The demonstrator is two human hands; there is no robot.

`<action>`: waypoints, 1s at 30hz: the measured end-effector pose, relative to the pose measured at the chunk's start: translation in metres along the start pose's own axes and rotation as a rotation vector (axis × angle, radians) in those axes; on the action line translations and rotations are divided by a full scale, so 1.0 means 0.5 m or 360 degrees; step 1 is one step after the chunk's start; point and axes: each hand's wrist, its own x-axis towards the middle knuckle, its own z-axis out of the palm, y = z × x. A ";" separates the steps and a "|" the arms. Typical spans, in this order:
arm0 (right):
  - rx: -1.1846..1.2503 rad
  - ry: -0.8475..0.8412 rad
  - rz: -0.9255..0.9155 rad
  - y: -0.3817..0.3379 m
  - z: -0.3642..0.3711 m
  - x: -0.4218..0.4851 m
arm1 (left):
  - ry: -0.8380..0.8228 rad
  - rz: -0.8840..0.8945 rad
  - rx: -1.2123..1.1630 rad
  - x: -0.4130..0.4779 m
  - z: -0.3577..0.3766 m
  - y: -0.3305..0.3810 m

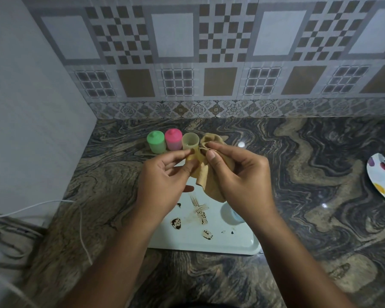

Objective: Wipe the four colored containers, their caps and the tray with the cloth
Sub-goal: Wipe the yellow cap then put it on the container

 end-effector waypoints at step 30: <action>-0.1392 -0.0463 -0.0077 0.341 0.100 0.309 | -0.0142 0.0220 0.1789 0.430 0.079 -0.167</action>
